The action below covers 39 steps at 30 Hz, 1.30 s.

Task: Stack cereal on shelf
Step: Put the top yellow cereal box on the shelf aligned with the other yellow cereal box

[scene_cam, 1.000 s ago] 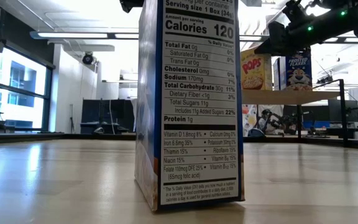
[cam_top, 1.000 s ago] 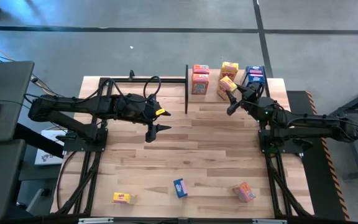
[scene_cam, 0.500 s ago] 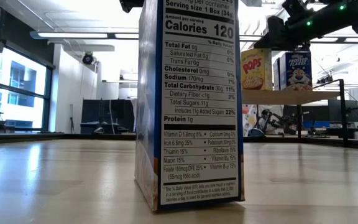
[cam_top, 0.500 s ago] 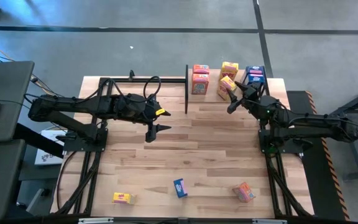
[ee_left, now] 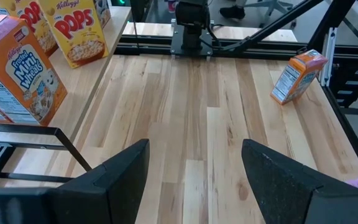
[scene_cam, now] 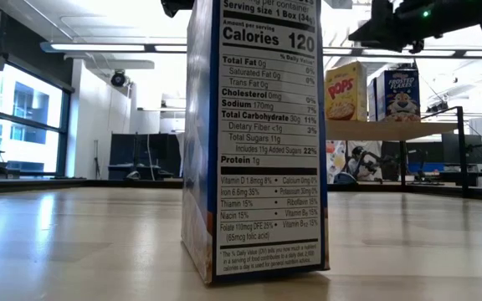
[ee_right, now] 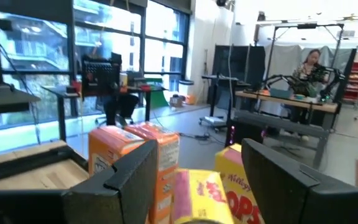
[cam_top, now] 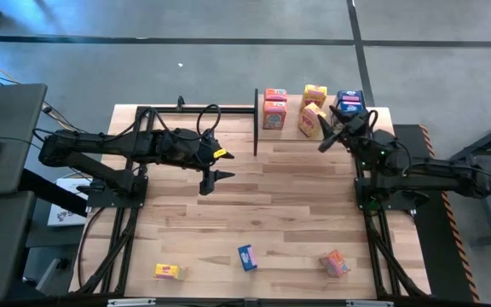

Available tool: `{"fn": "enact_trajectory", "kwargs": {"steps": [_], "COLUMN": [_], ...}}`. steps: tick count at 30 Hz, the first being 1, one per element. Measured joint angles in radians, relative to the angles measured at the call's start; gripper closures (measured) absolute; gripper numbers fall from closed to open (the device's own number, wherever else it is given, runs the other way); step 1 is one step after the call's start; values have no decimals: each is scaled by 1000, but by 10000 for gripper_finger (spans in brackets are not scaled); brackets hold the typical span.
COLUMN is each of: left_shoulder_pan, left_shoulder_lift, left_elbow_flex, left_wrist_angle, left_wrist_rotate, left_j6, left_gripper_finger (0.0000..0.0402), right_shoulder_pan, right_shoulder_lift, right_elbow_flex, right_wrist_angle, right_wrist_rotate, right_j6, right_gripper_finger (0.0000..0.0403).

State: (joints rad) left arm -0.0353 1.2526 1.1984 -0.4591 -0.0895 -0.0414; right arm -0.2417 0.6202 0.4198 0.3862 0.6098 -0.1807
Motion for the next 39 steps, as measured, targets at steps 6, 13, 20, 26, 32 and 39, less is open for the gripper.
{"fn": "enact_trajectory", "kwargs": {"steps": [6, 13, 20, 26, 32, 39], "left_shoulder_pan": [0, 0, 0, 0, 0, 0], "left_shoulder_lift": [0, 0, 0, 0, 0, 0], "left_elbow_flex": [0, 0, 0, 0, 0, 0], "left_wrist_angle": [0, 0, 0, 0, 0, 0], "left_wrist_rotate": [0, 0, 0, 0, 0, 0], "left_j6": [0, 0, 0, 0, 0, 0], "left_gripper_finger": [156, 156, 156, 156, 156, 156], "right_shoulder_pan": [0, 0, 0, 1, 3, 86], "right_shoulder_lift": [-39, -76, -69, -29, 15, 69], "right_elbow_flex": [0, 4, 121, 227, 286, 313], "right_wrist_angle": [0, 21, -182, -433, -607, -708], "right_wrist_rotate": [-76, -255, -423, -467, -497, -497], "right_j6": [37, 96, 190, 345, 486, 566], "right_gripper_finger": [175, 175, 175, 175, 175, 175]}}
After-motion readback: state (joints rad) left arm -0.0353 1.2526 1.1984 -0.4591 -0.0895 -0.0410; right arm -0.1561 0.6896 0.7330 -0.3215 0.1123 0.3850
